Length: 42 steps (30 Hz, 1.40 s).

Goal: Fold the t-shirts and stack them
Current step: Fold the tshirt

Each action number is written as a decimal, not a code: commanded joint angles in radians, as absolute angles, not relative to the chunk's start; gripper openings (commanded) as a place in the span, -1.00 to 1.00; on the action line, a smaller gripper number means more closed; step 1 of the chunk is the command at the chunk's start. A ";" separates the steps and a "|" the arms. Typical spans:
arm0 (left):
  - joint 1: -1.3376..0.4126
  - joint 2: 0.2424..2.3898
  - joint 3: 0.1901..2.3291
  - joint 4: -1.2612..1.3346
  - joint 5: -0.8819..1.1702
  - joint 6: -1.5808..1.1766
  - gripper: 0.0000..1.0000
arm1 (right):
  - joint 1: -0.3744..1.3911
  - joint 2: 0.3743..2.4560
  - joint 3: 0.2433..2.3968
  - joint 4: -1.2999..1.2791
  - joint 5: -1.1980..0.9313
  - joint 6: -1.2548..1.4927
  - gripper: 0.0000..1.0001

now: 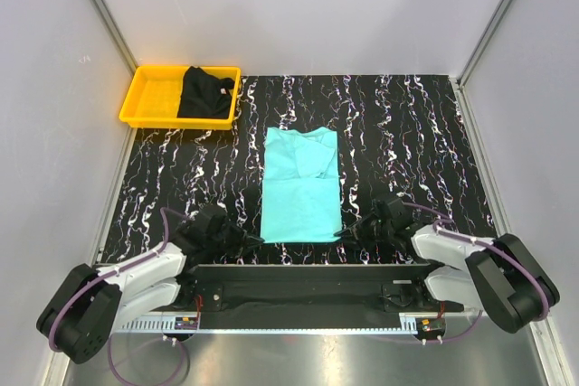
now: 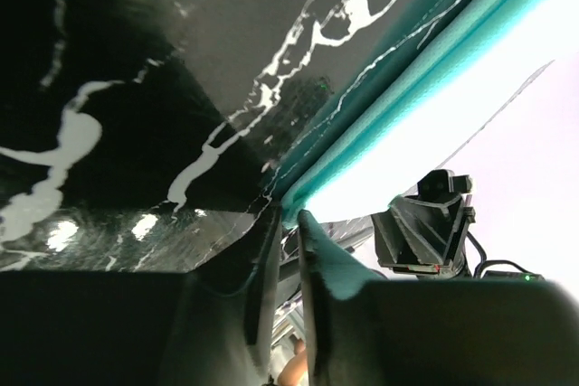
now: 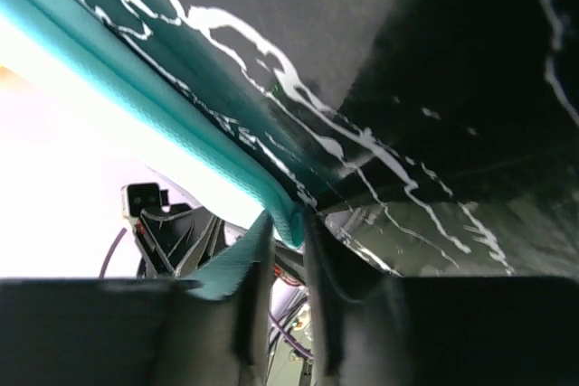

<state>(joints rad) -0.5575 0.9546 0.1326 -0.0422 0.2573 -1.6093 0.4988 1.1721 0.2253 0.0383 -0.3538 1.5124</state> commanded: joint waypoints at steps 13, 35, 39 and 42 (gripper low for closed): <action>-0.560 0.940 0.340 -0.239 0.216 -1.347 -1.00 | 0.506 1.115 0.383 -0.244 -0.356 1.204 -1.00; -0.630 0.195 0.448 -0.939 0.307 -1.511 -1.00 | 0.825 0.661 0.437 -0.707 -0.492 1.431 -1.00; -0.630 0.248 0.511 -0.983 0.325 -1.454 -1.00 | 0.900 0.690 0.472 -0.689 -0.476 1.477 -1.00; -0.630 0.448 0.657 -0.954 0.296 -1.348 -1.00 | 0.902 0.735 0.503 -0.643 -0.479 1.473 -1.00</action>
<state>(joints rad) -0.6289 0.2939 0.5083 -0.9741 0.3054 -1.4567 0.8932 0.7048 0.4416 -0.6502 -0.4831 1.4494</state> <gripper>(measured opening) 0.012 0.014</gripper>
